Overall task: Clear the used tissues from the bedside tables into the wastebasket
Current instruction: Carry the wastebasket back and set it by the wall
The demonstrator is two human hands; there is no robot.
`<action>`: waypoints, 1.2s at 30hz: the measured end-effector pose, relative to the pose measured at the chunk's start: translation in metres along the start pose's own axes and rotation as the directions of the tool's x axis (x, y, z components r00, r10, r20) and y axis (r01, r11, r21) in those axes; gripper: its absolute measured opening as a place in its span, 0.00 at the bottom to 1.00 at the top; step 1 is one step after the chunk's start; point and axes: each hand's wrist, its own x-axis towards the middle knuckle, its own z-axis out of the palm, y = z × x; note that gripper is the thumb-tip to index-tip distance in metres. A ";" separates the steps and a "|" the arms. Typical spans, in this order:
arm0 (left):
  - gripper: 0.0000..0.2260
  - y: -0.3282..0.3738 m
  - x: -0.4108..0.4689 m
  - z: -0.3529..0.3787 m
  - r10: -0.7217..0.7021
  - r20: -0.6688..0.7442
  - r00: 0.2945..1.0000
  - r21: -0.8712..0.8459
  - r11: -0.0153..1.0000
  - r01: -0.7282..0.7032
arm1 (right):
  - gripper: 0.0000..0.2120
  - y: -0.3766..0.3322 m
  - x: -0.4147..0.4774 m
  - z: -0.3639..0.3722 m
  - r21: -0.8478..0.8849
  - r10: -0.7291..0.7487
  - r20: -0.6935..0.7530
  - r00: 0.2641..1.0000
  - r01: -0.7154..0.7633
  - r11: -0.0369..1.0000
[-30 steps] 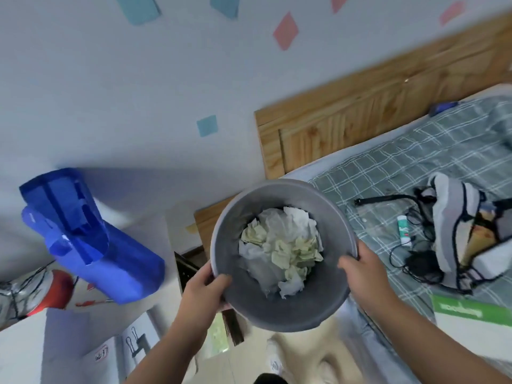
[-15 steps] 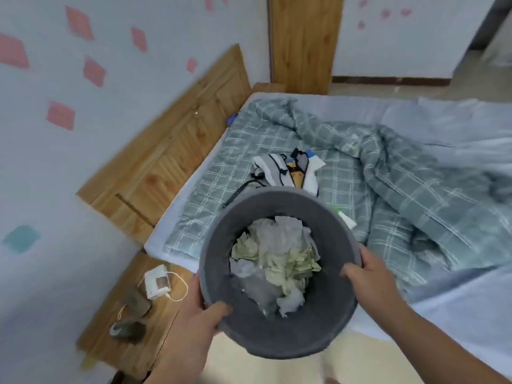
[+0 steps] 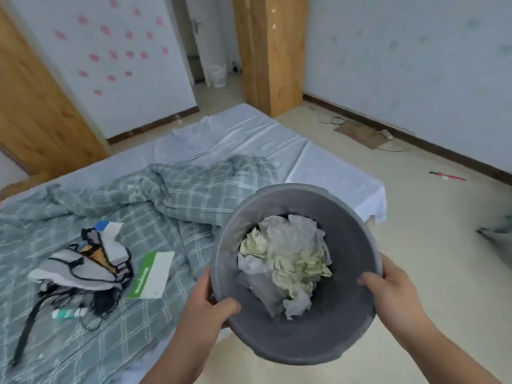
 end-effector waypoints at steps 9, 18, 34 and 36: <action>0.29 0.022 0.083 0.316 -0.043 0.461 0.886 0.207 0.977 -0.060 | 0.16 0.077 0.009 -0.274 0.126 0.186 -0.445 0.876 -0.144 0.981; 0.26 0.047 0.142 0.503 -0.131 0.634 0.762 0.323 0.940 -0.107 | 0.16 0.113 0.038 -0.405 0.229 0.301 -0.585 0.753 -0.203 0.952; 0.23 0.111 0.423 0.730 -0.249 0.682 0.687 0.353 0.935 -0.012 | 0.23 0.079 0.330 -0.557 0.222 0.319 -0.590 0.742 -0.230 0.947; 0.24 0.125 0.451 0.760 -0.241 0.690 0.682 0.353 0.935 -0.027 | 0.24 0.071 0.360 -0.578 0.236 0.315 -0.583 0.749 -0.215 0.948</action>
